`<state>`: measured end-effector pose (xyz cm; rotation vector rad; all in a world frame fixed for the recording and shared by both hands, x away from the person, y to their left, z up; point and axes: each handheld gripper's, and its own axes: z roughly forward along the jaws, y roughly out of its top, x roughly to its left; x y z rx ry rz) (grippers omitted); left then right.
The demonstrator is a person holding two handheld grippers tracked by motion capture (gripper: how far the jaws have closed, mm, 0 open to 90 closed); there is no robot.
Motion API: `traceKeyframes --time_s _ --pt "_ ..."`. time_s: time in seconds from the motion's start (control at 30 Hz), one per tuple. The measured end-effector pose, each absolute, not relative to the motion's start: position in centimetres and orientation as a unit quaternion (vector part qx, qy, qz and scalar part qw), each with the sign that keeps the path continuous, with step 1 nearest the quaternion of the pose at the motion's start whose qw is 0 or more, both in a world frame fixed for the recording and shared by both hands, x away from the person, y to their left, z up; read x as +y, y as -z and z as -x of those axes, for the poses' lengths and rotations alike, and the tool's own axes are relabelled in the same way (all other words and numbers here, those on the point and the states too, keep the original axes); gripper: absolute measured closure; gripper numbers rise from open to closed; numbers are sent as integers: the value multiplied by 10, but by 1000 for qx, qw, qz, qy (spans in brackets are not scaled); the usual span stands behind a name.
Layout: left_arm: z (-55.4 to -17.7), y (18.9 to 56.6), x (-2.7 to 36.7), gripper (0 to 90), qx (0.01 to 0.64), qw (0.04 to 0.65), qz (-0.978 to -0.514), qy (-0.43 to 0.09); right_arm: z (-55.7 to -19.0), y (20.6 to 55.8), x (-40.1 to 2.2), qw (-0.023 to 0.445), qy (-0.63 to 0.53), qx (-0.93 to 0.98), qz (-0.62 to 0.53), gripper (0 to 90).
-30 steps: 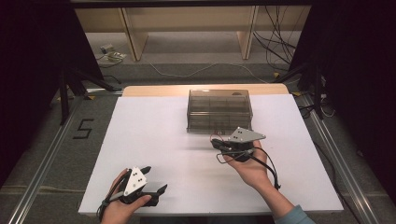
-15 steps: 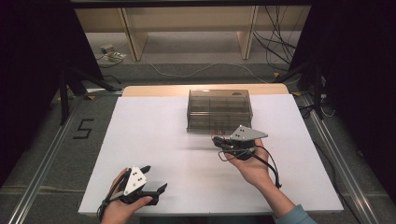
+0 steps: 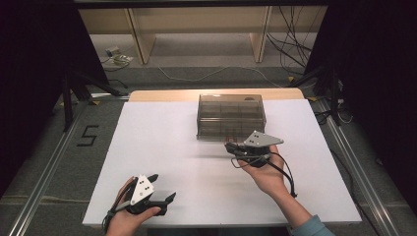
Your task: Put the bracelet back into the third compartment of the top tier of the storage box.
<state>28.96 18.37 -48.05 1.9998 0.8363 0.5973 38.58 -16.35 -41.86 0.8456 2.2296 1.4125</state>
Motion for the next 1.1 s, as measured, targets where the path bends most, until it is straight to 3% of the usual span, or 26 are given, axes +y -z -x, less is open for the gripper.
traceKeyframes --time_s 1.1 --pt "-290 480 185 166 334 432 -802 -241 -393 411 -175 197 -509 778 -310 873"
